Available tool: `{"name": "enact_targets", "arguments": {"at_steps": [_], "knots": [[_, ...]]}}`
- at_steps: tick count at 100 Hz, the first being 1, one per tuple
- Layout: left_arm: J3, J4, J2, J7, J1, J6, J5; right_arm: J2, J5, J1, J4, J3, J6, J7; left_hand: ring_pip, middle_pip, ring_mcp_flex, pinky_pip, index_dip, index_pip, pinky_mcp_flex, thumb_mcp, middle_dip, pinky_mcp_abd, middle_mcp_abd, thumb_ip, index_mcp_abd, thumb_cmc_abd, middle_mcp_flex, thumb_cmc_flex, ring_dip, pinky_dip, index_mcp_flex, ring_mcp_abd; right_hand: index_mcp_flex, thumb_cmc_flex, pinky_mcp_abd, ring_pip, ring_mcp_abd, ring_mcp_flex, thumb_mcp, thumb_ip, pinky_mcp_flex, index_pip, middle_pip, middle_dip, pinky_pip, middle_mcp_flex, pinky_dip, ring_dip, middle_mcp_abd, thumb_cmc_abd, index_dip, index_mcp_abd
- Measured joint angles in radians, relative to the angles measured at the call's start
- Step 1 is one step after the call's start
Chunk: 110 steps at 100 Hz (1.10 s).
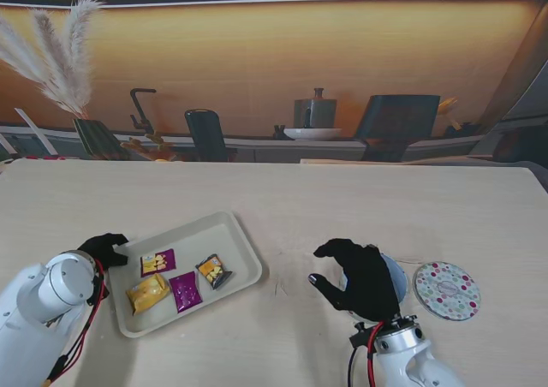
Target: Pour cookies into a cookie box
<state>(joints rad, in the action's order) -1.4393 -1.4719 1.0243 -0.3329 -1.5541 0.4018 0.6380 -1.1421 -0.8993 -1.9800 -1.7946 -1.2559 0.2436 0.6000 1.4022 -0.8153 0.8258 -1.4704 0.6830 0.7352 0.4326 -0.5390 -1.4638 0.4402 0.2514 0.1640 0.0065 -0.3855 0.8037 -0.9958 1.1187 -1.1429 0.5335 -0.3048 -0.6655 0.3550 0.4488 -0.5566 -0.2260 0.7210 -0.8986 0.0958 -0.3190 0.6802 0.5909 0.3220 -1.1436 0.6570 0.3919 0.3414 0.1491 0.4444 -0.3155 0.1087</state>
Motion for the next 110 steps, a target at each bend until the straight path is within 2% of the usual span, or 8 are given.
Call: {"name": "enact_targets", "arguments": {"at_steps": [12, 24, 33, 37, 41, 63, 100, 110], "knots": [[-0.015, -0.007, 0.002, -0.007, -0.016, 0.002, -0.048, 0.0, 0.0, -0.003, -0.001, -0.002, 0.001, 0.006, -0.115, -0.094, -0.084, 0.077, 0.205, 0.131, -0.088, -0.091, -0.054, 0.008, -0.034, 0.143, 0.086, 0.014, -0.01, 0.062, -0.004, 0.007, 0.026, -0.042, 0.0, 0.0, 0.0, 0.0, 0.0, 0.0, 0.0, 0.0, 0.0, 0.0, 0.0, 0.0, 0.0, 0.0, 0.0, 0.0, 0.0, 0.0, 0.0, 0.0], [-0.032, -0.021, 0.003, -0.009, -0.031, 0.003, -0.084, 0.0, -0.001, -0.005, -0.001, -0.002, 0.001, 0.012, -0.298, 0.026, -0.126, 0.165, 0.268, 0.135, -0.159, -0.125, -0.054, 0.026, -0.022, 0.212, 0.139, 0.013, 0.008, 0.074, -0.171, 0.142, 0.026, -0.109, 0.0, 0.0, 0.0, 0.0, 0.0, 0.0, 0.0, 0.0, -0.002, 0.0, 0.0, 0.0, 0.0, 0.0, 0.0, 0.0, 0.0, -0.004, 0.0, 0.0], [-0.043, -0.027, 0.007, 0.002, -0.037, 0.001, -0.121, -0.001, -0.002, -0.006, -0.001, -0.003, 0.001, 0.016, -0.364, 0.19, -0.126, 0.268, 0.282, 0.136, -0.171, -0.154, -0.004, 0.039, -0.004, 0.212, 0.175, 0.012, 0.051, 0.074, -0.32, 0.271, 0.026, -0.146, 0.0, 0.0, 0.0, 0.0, 0.0, 0.0, 0.0, 0.0, -0.002, 0.0, 0.0, 0.0, 0.0, 0.0, 0.0, 0.0, 0.0, -0.016, 0.0, 0.0], [-0.05, -0.028, 0.01, 0.018, -0.04, 0.0, -0.156, -0.001, -0.002, -0.006, -0.001, -0.003, 0.001, 0.017, -0.372, 0.269, -0.126, 0.283, 0.293, 0.138, -0.173, -0.165, 0.195, 0.054, 0.003, 0.212, 0.197, 0.012, 0.048, 0.074, -0.376, 0.32, 0.026, -0.173, 0.0, 0.0, 0.0, 0.0, 0.0, 0.0, 0.0, 0.0, -0.002, 0.0, 0.0, 0.0, 0.0, 0.0, 0.0, 0.0, 0.0, -0.021, 0.0, 0.0], [-0.057, -0.03, 0.014, 0.033, -0.044, -0.002, -0.194, -0.001, -0.002, -0.007, -0.001, -0.003, 0.001, 0.017, -0.382, 0.247, -0.149, 0.286, 0.305, 0.142, -0.184, -0.185, 0.495, 0.065, 0.02, 0.212, 0.228, 0.011, 0.029, 0.074, -0.435, 0.343, 0.024, -0.187, -0.013, 0.0, 0.0, 0.0, 0.0, 0.0, 0.0, 0.0, -0.003, 0.0, 0.0, 0.0, 0.0, 0.0, 0.0, 0.0, 0.0, -0.025, 0.0, 0.0], [-0.093, -0.04, 0.035, 0.08, -0.064, -0.027, -0.318, -0.002, -0.001, -0.008, -0.001, -0.004, 0.003, 0.026, -0.495, 0.229, -0.163, 0.324, 0.318, 0.153, -0.139, -0.201, 0.947, 0.061, 0.071, 0.213, 0.275, 0.011, -0.055, 0.072, -0.486, 0.479, 0.007, -0.188, -0.026, 0.0, 0.0, 0.0, 0.0, 0.007, -0.001, 0.0, -0.005, 0.0, -0.006, -0.001, 0.0, 0.01, 0.0, 0.0, 0.0, -0.056, 0.0, 0.0], [-0.126, -0.094, 0.068, 0.115, -0.111, 0.017, -0.459, -0.005, 0.001, -0.012, -0.002, -0.006, 0.007, 0.036, -0.529, 0.357, -0.144, 0.322, 0.305, 0.177, -0.008, -0.198, 0.806, 0.088, 0.097, 0.116, 0.286, 0.011, -0.123, 0.008, -0.531, 0.544, -0.036, -0.198, -0.026, 0.01, 0.0, 0.0, 0.0, 0.008, -0.004, 0.0, -0.007, 0.0, -0.006, -0.001, 0.0, 0.01, 0.0, 0.0, 0.001, -0.103, 0.002, 0.0], [-0.128, -0.101, 0.073, 0.132, -0.119, 0.022, -0.474, -0.006, 0.001, -0.017, -0.005, -0.008, 0.009, 0.041, -0.529, 0.357, -0.125, 0.303, 0.177, 0.078, 0.028, -0.203, 0.766, 0.103, 0.094, 0.105, 0.285, 0.012, -0.112, -0.029, -0.531, 0.545, 0.01, -0.205, -0.026, 0.01, 0.0, 0.0, 0.0, 0.008, -0.004, 0.0, -0.007, 0.0, -0.006, -0.001, 0.0, 0.01, 0.0, 0.0, 0.001, -0.103, 0.002, 0.0]]}}
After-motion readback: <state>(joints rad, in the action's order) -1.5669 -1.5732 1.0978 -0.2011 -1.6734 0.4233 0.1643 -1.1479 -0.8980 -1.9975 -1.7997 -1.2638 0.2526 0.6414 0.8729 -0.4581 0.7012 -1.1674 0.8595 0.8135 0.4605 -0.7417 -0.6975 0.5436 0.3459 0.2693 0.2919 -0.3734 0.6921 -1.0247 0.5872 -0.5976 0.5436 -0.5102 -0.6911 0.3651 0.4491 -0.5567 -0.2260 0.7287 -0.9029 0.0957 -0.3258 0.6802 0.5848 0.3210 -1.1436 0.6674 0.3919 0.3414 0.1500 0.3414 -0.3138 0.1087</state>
